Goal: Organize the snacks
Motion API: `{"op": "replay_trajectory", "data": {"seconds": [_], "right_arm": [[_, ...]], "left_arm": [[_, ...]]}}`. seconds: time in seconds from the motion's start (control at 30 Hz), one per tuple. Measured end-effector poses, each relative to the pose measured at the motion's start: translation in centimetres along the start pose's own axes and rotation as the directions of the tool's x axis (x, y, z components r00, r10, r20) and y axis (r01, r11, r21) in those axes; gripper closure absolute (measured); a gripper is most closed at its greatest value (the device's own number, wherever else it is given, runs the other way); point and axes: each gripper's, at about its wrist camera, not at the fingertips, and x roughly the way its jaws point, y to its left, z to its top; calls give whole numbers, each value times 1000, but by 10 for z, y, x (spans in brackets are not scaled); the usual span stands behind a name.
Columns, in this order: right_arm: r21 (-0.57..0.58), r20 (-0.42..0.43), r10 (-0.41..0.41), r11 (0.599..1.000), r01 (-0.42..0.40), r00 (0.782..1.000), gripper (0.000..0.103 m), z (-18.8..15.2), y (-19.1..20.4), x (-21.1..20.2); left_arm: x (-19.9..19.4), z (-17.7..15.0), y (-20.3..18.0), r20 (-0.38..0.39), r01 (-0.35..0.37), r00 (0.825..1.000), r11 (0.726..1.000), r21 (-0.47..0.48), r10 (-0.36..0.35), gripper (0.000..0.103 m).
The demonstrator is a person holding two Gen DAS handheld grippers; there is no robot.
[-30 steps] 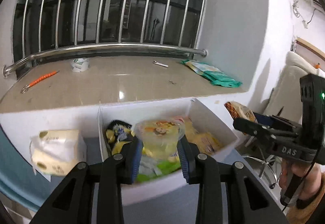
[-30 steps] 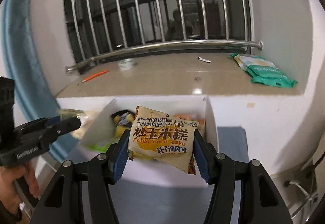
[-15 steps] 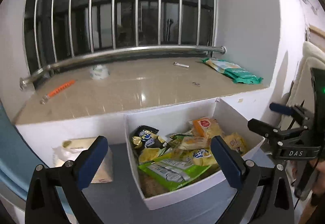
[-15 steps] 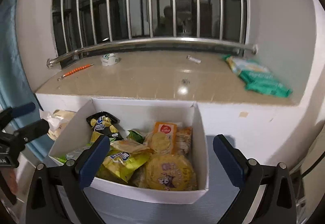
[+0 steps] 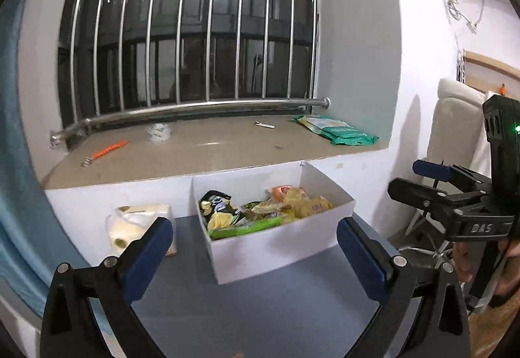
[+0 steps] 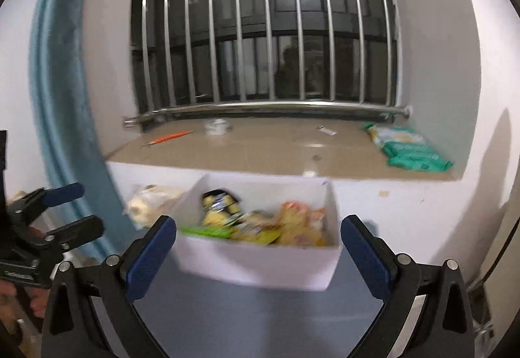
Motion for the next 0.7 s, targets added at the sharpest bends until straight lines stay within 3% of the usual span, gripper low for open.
{"op": "replay_trajectory", "data": {"seconds": [0.2, 0.33, 0.47, 0.53, 0.6, 0.7], "right_arm": [[2, -16, 53, 999, -53, 998, 0, -36, 16, -41], [62, -47, 104, 993, -101, 993, 0, -66, 29, -67], [104, -47, 132, 987, -126, 990, 0, -85, 39, -91], [56, -58, 133, 990, -130, 989, 0, -85, 46, -97], [16, -42, 96, 995, -95, 994, 0, -83, 53, -106], [20, -20, 104, 994, -103, 994, 0, -79, 55, -113]], "left_arm": [[-57, -28, -18, -12, 37, 999, 999, -40, -38, 0], [-82, -48, -27, -49, -12, 999, 998, -64, 9, 0], [-103, -66, -26, -43, 55, 997, 987, -153, -62, 0], [-107, -68, -33, -57, 52, 997, 992, -115, -59, 0], [-116, -68, -38, -44, 4, 999, 997, -82, -7, 0], [-120, -66, -38, -44, 34, 998, 995, -92, -39, 0]]}}
